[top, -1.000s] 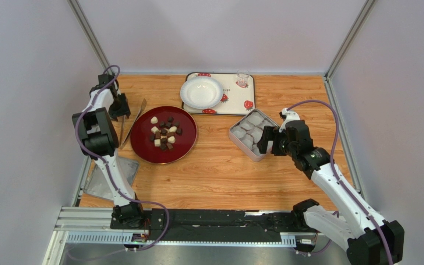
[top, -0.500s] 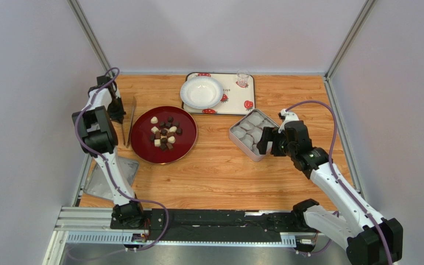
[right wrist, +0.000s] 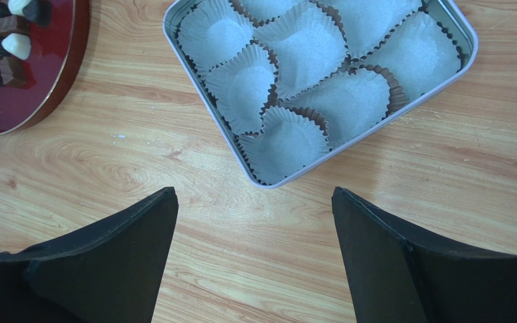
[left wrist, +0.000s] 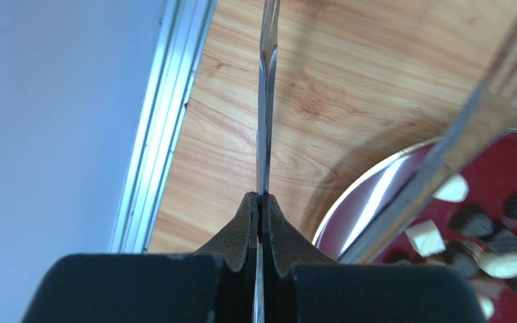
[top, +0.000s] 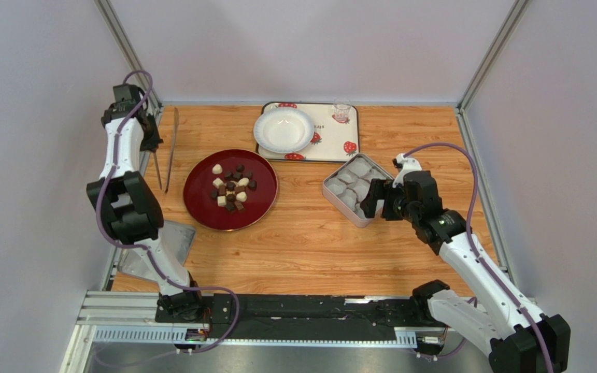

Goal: Pack the chocolate

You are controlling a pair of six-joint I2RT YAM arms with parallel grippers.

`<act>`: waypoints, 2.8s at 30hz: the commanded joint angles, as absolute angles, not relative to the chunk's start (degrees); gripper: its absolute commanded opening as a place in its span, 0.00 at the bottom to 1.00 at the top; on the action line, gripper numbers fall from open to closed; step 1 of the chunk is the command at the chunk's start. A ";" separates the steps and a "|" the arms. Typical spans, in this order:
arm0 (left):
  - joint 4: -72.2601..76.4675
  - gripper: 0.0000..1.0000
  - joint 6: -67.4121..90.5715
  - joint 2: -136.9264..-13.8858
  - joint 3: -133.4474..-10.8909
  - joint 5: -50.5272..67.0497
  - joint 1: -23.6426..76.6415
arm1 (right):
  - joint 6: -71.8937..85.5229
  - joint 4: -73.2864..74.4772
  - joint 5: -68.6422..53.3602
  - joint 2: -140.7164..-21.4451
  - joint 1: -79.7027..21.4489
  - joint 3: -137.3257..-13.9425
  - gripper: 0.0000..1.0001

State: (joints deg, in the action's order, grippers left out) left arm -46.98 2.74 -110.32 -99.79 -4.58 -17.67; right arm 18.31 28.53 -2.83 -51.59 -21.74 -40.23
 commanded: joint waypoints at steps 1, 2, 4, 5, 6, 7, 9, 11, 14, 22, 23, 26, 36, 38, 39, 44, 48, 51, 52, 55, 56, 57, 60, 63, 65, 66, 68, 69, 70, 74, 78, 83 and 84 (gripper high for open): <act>-51.23 0.00 4.92 -101.00 -100.98 -2.39 -17.23 | 18.63 27.42 -5.27 -49.66 -21.97 -42.54 0.89; -51.94 0.00 5.62 -100.03 -100.81 -1.68 -16.44 | 18.89 27.42 -6.14 -49.66 -22.06 -42.71 0.88; -53.52 0.00 6.32 -96.78 -99.76 -0.44 -15.30 | 20.03 27.16 -7.29 -49.31 -22.06 -43.06 0.89; -53.70 0.00 7.11 -95.55 -98.97 0.69 -13.73 | 20.56 26.98 -8.16 -49.22 -22.06 -43.33 0.89; -53.61 0.00 7.73 -92.93 -98.09 1.31 -12.93 | 21.26 26.55 -8.52 -48.96 -22.06 -43.42 0.88; -53.61 0.00 8.17 -91.68 -96.17 2.88 -12.14 | 22.40 26.19 -8.87 -48.87 -22.06 -43.42 0.89; -53.35 0.00 9.84 -88.35 -94.32 4.13 -9.24 | 23.81 25.14 -10.02 -48.69 -22.24 -43.59 0.89; -53.09 0.00 11.94 -86.32 -91.59 6.85 -6.00 | 26.35 24.09 -11.68 -48.52 -22.59 -43.51 0.89; -52.47 0.00 15.80 -83.06 -87.90 8.52 -0.73 | 30.74 20.31 -14.14 -47.99 -23.03 -42.81 0.88; -44.48 0.00 27.05 -76.29 -77.09 14.32 14.91 | 42.09 5.46 -16.26 -47.99 -26.01 -38.94 0.87; -43.52 0.00 27.68 -75.94 -76.65 14.41 16.42 | 42.88 3.88 -15.91 -48.68 -26.36 -38.94 0.87; -41.93 0.00 29.79 -76.37 -75.85 13.80 21.96 | 45.70 0.89 -14.95 -50.18 -27.42 -38.85 0.87; -38.32 0.00 33.57 -80.07 -77.78 9.68 34.09 | 50.09 -7.29 -13.89 -55.19 -31.20 -39.29 0.84; -38.06 0.00 33.66 -81.12 -78.40 8.79 35.33 | 50.97 -9.04 -14.06 -56.51 -31.73 -39.29 0.84; -38.06 0.00 33.66 -81.47 -79.09 8.18 35.85 | 51.41 -9.57 -14.06 -56.95 -31.99 -39.20 0.83; -38.14 0.00 33.49 -83.84 -80.77 7.12 38.40 | 51.94 -12.39 -14.06 -59.67 -33.22 -39.81 0.82; -38.14 0.00 33.40 -85.08 -81.82 6.50 40.07 | 52.73 -13.97 -13.80 -61.34 -33.66 -39.64 0.79; -37.97 0.00 33.49 -85.78 -82.18 6.24 40.87 | 53.09 -14.85 -14.06 -62.05 -33.84 -39.46 0.74; -37.71 0.00 33.49 -86.13 -82.18 6.15 41.04 | 53.09 -15.03 -14.06 -62.14 -34.01 -39.55 0.73; -37.88 0.00 33.57 -86.66 -82.53 6.24 41.66 | 53.09 -15.38 -14.15 -62.58 -34.01 -39.46 0.67; -37.79 0.00 33.66 -86.92 -82.70 6.33 41.83 | 53.17 -15.47 -14.15 -62.75 -34.10 -39.38 0.64; -37.79 0.00 33.58 -87.10 -82.79 6.24 42.10 | 53.17 -15.64 -14.15 -62.67 -34.10 -39.29 0.62; -37.79 0.00 33.57 -87.45 -82.97 6.15 42.54 | 53.70 -16.08 -14.24 -62.75 -34.10 -39.02 0.55; -37.62 0.00 33.40 -87.28 -82.97 5.71 42.80 | 54.49 -16.17 -13.98 -62.67 -34.10 -38.50 0.44; -37.35 0.00 33.05 -87.01 -82.79 5.10 43.07 | 54.84 -16.17 -13.62 -62.23 -34.10 -38.06 0.34; -37.18 0.00 32.96 -86.92 -82.79 4.92 43.07 | 55.02 -16.08 -13.45 -62.14 -34.10 -37.97 0.31; -36.74 0.00 32.52 -86.31 -82.44 4.40 43.33 | 55.46 -15.65 -13.10 -61.79 -34.10 -37.79 0.22; -36.39 0.01 32.43 -86.05 -82.18 4.13 43.33 | 55.55 -15.47 -12.92 -61.70 -34.10 -37.71 0.19; -36.13 0.01 32.34 -85.44 -81.74 3.87 43.42 | 55.55 -15.03 -12.75 -61.53 -34.01 -37.71 0.17; -34.81 0.06 31.99 -83.33 -80.42 2.47 43.68 | 56.42 -14.42 -12.31 -61.00 -34.10 -37.44 0.07; -32.53 0.19 31.64 -79.99 -78.14 0.09 43.68 | 57.04 -13.54 -11.52 -60.03 -34.10 -37.44 0.06; -29.36 0.44 31.03 -73.31 -73.66 -4.12 43.77 | 57.92 -11.43 -10.02 -58.71 -34.01 -37.88 0.03; -28.05 0.50 31.03 -72.26 -73.04 -4.48 43.68 | 58.01 -11.25 -9.93 -58.45 -34.10 -38.05 0.03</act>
State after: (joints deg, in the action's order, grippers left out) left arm -34.13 31.68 -78.26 -74.91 -0.58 43.46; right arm 56.82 -11.40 -12.01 -60.64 -33.74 -37.74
